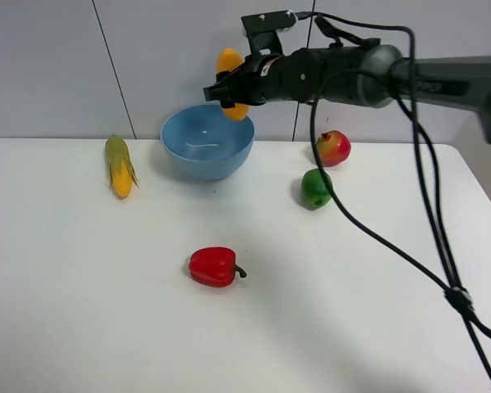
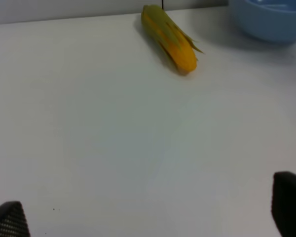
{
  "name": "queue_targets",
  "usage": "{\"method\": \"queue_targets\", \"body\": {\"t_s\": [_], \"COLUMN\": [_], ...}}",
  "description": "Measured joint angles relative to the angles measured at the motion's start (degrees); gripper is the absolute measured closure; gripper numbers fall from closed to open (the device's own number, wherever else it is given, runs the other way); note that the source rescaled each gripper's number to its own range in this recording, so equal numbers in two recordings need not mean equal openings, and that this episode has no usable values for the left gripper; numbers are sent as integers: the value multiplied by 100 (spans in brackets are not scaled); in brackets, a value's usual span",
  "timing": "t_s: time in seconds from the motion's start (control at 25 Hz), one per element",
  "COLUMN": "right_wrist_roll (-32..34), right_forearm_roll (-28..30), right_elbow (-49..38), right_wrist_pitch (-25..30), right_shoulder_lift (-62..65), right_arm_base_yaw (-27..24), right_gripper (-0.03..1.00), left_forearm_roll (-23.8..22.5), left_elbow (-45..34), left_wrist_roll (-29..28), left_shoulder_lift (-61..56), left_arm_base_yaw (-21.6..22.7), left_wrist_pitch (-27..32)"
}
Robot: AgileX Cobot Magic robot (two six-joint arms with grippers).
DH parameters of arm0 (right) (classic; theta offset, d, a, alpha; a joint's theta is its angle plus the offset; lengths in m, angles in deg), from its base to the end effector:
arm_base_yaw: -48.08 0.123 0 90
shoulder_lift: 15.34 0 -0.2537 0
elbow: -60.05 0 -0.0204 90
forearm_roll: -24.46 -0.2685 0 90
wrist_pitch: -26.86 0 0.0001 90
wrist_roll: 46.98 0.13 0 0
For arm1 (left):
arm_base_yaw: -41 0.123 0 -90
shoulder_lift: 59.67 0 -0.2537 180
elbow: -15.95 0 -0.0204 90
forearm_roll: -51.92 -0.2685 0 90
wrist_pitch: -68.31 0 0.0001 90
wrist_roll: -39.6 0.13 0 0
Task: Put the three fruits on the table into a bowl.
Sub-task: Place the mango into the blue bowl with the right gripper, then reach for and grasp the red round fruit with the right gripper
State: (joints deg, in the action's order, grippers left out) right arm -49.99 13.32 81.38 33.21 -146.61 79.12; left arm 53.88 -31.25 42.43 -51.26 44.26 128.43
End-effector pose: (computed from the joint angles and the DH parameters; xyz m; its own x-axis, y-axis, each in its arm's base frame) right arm 0.4641 0.2825 0.1839 -0.4488 -0.1064 -0.8873 -0.4737 0.8703 0.1352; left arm 0.0762 0.0005 0.2721 -0.4339 0.0077 -0.9009 -0.0161 0.9997 0.0163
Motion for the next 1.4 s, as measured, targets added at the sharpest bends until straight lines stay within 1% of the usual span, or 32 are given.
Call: {"method": "queue_targets", "body": {"t_s": [0.16,0.28,0.4,0.48,0.52,0.56,0.6,0.64,0.68,0.76,0.84,0.92,1.0,1.16,1.2,1.28,1.4], "right_wrist_roll": [0,0,-93,-240,-291,-314,-340,-357,-371,-391,-391,-370,-233,301,444,763,1030], "right_forearm_roll": [52,52,66,66,66,66,66,81,87,87,87,87,91,193,318,837,1480], "right_elbow": [1137,1693,1881,1922,1929,1945,1950,1956,1956,1956,1956,1956,1956,1962,1962,1966,1966], "right_wrist_pitch": [476,873,1184,1234,1262,1279,1292,1329,1356,1367,1463,1774,2279,3746,4147,4877,5651], "right_shoulder_lift": [-892,-1383,-1546,-1559,-1559,-1559,-1559,-1559,-1559,-1559,-1524,-1370,-1086,-284,-108,115,244], "right_arm_base_yaw": [113,140,140,140,140,140,140,140,140,140,143,147,177,202,202,202,183], "right_gripper": [93,93,93,93,90,70,45,25,14,3,-1,-2,-2,-3,-3,-3,-3], "left_forearm_roll": [0,0,0,0,0,0,0,0,0,0,0,0,0,0,0,0,0], "left_elbow": [0,0,0,0,0,0,0,0,0,0,0,0,0,0,0,0,0], "left_wrist_roll": [0,0,0,-6,-6,-6,-6,-6,-6,-6,-6,-6,1,1,1,1,1], "left_shoulder_lift": [0,0,0,0,0,0,0,0,0,0,0,0,0,0,0,0,0], "left_arm_base_yaw": [0,0,0,0,0,0,0,0,0,0,0,0,0,0,0,0,0], "left_wrist_pitch": [0,0,0,0,0,0,0,0,0,0,0,0,0,0,0,0,0]}}
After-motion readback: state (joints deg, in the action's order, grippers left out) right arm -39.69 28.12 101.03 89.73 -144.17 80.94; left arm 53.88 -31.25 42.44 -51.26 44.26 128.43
